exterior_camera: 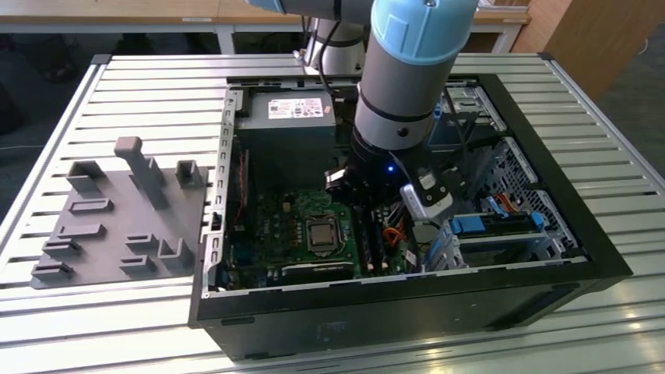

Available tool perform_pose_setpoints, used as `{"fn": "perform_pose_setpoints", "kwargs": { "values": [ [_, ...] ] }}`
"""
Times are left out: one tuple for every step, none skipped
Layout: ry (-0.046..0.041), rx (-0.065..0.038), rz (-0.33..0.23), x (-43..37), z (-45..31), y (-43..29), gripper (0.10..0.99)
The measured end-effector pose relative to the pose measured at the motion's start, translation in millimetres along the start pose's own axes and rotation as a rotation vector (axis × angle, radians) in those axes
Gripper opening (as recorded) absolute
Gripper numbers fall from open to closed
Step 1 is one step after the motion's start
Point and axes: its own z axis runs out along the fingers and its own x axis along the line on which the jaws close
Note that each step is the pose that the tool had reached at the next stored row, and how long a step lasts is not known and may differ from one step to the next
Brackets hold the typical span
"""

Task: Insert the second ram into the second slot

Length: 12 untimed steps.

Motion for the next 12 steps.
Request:
{"fn": "perform_pose_setpoints", "kwargs": {
  "values": [
    [0.0000, 0.000, 0.000, 0.0, -0.7, 0.0, 0.106],
    [0.0000, 0.000, 0.000, 0.0, -1.6, 0.1, 0.106],
    [0.0000, 0.000, 0.000, 0.0, -2.4, 0.1, 0.106],
    [0.0000, 0.000, 0.000, 0.1, -3.2, 0.1, 0.106],
    [0.0000, 0.000, 0.000, 0.1, -4.1, 0.2, 0.106],
    [0.0000, 0.000, 0.000, 0.1, -5.2, 0.2, 0.106],
    [0.0000, 0.000, 0.000, 0.1, -6.1, 0.3, 0.106],
    [0.0000, 0.000, 0.000, 0.1, -6.9, 0.3, 0.106],
    [0.0000, 0.000, 0.000, 0.2, -7.6, 0.3, 0.106],
    [0.0000, 0.000, 0.000, 0.2, -8.5, 0.4, 0.106],
    [0.0000, 0.000, 0.000, 0.2, -9.6, 0.4, 0.106],
    [0.0000, 0.000, 0.000, 0.2, -10.1, 0.4, 0.106]
  ]
}}
